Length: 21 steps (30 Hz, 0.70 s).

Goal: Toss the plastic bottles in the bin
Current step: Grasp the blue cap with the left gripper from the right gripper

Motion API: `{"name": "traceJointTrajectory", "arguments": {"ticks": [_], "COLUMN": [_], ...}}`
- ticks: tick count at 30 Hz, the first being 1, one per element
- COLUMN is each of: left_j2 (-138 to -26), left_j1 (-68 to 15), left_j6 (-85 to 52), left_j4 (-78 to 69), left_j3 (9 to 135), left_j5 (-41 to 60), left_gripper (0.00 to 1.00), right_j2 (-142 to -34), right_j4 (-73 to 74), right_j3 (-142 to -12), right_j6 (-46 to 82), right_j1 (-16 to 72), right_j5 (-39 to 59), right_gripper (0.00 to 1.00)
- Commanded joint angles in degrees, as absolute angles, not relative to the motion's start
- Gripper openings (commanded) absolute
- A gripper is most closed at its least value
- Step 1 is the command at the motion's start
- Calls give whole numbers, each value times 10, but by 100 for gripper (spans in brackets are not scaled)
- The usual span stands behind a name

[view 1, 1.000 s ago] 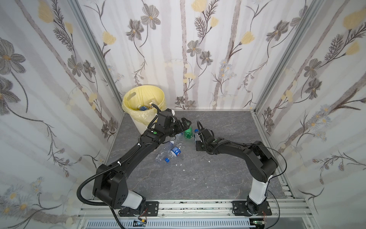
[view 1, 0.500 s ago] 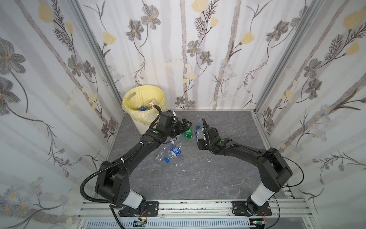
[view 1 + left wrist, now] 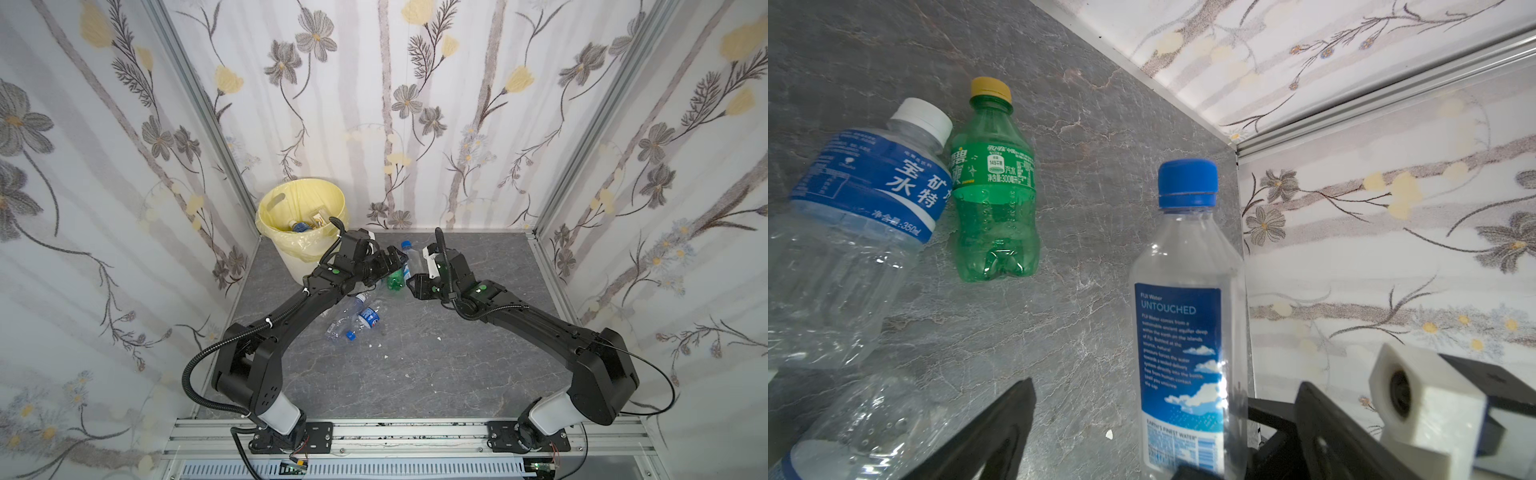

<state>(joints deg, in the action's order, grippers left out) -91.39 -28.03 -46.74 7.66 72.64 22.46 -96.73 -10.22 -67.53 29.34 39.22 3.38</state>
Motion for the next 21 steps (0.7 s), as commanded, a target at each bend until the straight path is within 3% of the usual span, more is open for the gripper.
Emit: {"name": "traceJointTrajectory", "arguments": {"ticks": [1, 6, 11, 21], "left_j2": [-922, -936, -942, -943], "left_j1": [-280, -280, -279, -279], "left_j6": [-473, -472, -469, -474], "left_j4": [55, 50, 48, 45], "left_j3": [738, 763, 773, 770], "left_j5": [229, 228, 224, 227], "left_gripper": [98, 93, 78, 70], "right_j2": [-959, -951, -947, -955], "right_j4": [-92, -78, -69, -64], "right_j3": [-685, -684, -686, -695], "right_j6": [296, 300, 303, 303], "right_j1": [397, 408, 412, 413], "right_j5": [58, 75, 81, 82], "right_gripper": [51, 51, 51, 52]}}
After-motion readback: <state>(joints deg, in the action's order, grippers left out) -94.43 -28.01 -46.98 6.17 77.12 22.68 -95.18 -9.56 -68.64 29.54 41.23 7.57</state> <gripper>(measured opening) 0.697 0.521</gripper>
